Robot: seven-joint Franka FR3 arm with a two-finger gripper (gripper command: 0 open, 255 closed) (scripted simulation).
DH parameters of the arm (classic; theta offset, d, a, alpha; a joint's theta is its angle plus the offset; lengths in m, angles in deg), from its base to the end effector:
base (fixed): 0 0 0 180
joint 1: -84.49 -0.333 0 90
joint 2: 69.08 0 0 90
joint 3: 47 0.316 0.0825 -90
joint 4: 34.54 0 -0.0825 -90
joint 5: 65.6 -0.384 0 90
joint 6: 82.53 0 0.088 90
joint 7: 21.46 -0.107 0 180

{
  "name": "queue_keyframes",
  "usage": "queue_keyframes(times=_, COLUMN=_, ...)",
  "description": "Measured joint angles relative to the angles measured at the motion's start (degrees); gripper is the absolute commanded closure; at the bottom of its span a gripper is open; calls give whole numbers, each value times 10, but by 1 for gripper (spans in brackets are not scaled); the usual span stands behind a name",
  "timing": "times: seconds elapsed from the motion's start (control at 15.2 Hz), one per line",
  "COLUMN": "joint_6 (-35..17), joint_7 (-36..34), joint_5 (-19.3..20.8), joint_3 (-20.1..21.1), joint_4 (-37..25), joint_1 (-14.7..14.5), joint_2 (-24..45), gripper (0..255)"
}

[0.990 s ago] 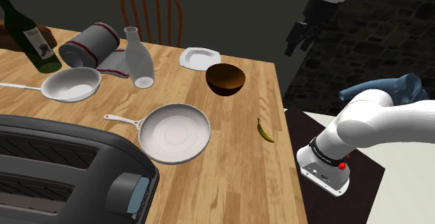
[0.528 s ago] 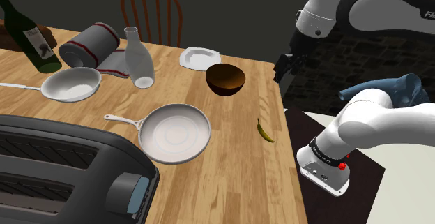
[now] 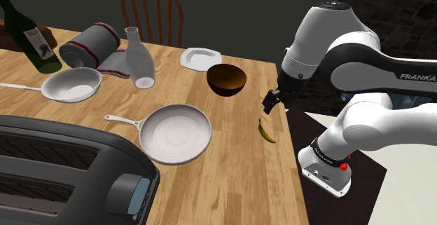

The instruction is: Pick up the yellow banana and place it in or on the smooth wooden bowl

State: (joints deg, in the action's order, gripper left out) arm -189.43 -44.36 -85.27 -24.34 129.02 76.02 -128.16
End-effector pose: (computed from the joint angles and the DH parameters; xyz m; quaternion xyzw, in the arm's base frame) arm 0.2235 0.1484 0.4272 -0.9976 0.0682 -0.0119 0.0005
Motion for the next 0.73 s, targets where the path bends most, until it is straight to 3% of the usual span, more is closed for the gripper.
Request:
queue_keyframes(times=0.4, joint_6=-96, joint_7=-59, joint_5=-70, joint_3=93, joint_4=53, joint_1=-41, joint_2=47, gripper=0)
queue_keyframes(times=0.73, joint_6=-157, joint_7=-64, joint_5=-97, joint_3=123, joint_4=76, joint_1=-49, joint_2=85, gripper=0)
